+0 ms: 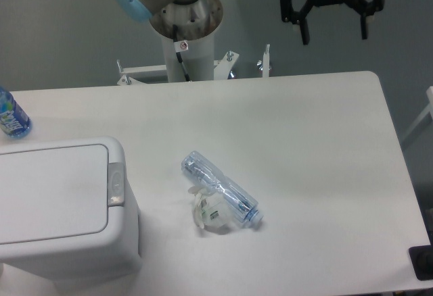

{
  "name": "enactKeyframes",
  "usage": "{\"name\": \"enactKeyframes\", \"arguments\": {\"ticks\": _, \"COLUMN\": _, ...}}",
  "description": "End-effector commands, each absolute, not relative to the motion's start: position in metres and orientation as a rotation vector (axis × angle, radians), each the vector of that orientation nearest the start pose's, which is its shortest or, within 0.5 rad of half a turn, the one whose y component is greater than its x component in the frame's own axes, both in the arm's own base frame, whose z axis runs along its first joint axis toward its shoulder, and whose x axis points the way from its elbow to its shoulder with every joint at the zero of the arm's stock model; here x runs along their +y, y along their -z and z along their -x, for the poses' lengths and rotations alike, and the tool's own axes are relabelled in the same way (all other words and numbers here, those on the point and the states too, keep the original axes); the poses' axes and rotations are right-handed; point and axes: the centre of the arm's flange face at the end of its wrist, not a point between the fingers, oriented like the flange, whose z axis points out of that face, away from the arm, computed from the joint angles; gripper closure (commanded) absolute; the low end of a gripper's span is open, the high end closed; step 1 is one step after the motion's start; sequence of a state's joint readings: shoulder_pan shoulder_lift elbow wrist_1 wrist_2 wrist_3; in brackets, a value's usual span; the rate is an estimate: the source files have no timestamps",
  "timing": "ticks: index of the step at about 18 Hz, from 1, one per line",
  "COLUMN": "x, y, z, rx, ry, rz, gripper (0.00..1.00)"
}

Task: Open the trash can
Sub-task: 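Move the open gripper down toward the white trash can lid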

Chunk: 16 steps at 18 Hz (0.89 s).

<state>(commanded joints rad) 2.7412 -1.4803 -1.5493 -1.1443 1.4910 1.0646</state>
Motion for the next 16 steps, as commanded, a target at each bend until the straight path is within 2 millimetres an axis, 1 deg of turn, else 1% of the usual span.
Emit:
{"name": "enactKeyframes", "arguments": {"ticks": 4, "x": 0.32, "y": -0.594, "z": 0.394, "rx": -0.118, "ry": -0.634, "rz": 2.765, "gripper": 0.0}}
{"name": "enactKeyframes", "arguments": {"ticks": 6, "x": 0.324, "y": -0.593, "z": 0.391, "rx": -0.124, "ry": -0.617, "rz": 2.76, "gripper": 0.0}}
{"name": "enactKeyframes", "arguments": {"ticks": 8, "x": 0.335, "y": -0.582, "z": 0.392, "rx": -0.253, "ry": -0.552, "rz": 2.737, "gripper": 0.0}}
{"name": "enactKeyframes", "arguments": {"ticks": 11, "x": 0.375, "y": -0.564, "z": 0.376, "rx": -0.435, "ry": -0.395, "rz": 2.68, "gripper": 0.0}}
{"name": "enactKeyframes", "arguments": {"ticks": 13, "x": 0.407, "y": -0.553, "z": 0.358, "rx": -0.545, "ry": -0.281, "rz": 2.639, "gripper": 0.0}}
{"name": "enactKeyframes", "arguments": {"ticks": 14, "x": 0.419, "y": -0.548, "z": 0.35, "rx": -0.6, "ry": -0.229, "rz": 2.623, "gripper": 0.0}}
{"name": "enactKeyframes", "arguments": {"ticks": 16, "x": 0.447, "y": -0.534, "z": 0.331, "rx": -0.651, "ry": -0.131, "rz": 2.611, "gripper": 0.0}}
